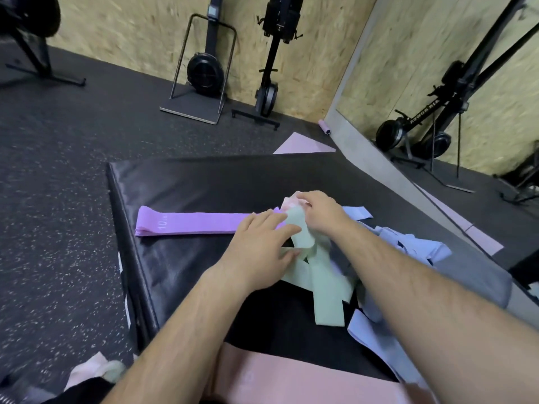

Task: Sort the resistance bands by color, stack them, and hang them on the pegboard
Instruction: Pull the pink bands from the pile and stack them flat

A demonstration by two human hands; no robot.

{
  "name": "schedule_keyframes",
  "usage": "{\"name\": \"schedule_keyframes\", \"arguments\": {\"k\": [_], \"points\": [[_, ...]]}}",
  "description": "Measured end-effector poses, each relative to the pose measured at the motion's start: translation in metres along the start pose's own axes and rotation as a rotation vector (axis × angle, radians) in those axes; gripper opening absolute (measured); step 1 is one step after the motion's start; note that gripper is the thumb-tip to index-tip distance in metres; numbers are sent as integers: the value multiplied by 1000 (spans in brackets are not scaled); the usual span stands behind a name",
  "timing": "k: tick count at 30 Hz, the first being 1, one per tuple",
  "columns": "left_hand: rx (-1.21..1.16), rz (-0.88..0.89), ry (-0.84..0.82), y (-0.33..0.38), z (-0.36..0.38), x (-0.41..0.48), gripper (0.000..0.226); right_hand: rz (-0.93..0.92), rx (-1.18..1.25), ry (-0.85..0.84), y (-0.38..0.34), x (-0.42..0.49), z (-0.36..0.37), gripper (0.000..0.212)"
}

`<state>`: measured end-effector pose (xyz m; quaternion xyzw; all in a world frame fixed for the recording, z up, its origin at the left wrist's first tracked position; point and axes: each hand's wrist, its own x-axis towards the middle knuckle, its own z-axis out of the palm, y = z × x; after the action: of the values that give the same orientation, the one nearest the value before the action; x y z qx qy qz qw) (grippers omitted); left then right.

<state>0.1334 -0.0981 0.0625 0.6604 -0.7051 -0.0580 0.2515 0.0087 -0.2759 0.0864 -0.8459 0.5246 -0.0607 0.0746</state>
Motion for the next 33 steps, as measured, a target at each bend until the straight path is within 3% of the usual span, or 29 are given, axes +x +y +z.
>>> {"name": "schedule_keyframes", "arguments": {"k": [3,6,11,17,24,28,33], "points": [[-9,7,-13,-1,2,3,47,45,-1,-67,6,21,7,38],[-32,1,-15,-3,1,4,46,105,84,-83,12,30,16,17],[-18,5,-21,-2,-5,0,47,149,202,180,13,30,8,12],[-4,0,47,6,-18,-6,47,116,316,432,22,9,-59,8],[-93,87,225,50,-41,-22,45,-24,468,626,17,-90,-131,11],[-154,161,344,98,-58,-45,42,-52,621,629,5,-170,-148,6],[-249,130,450,156,-75,-86,28,-44,833,479,-6,-271,-136,11]]}}
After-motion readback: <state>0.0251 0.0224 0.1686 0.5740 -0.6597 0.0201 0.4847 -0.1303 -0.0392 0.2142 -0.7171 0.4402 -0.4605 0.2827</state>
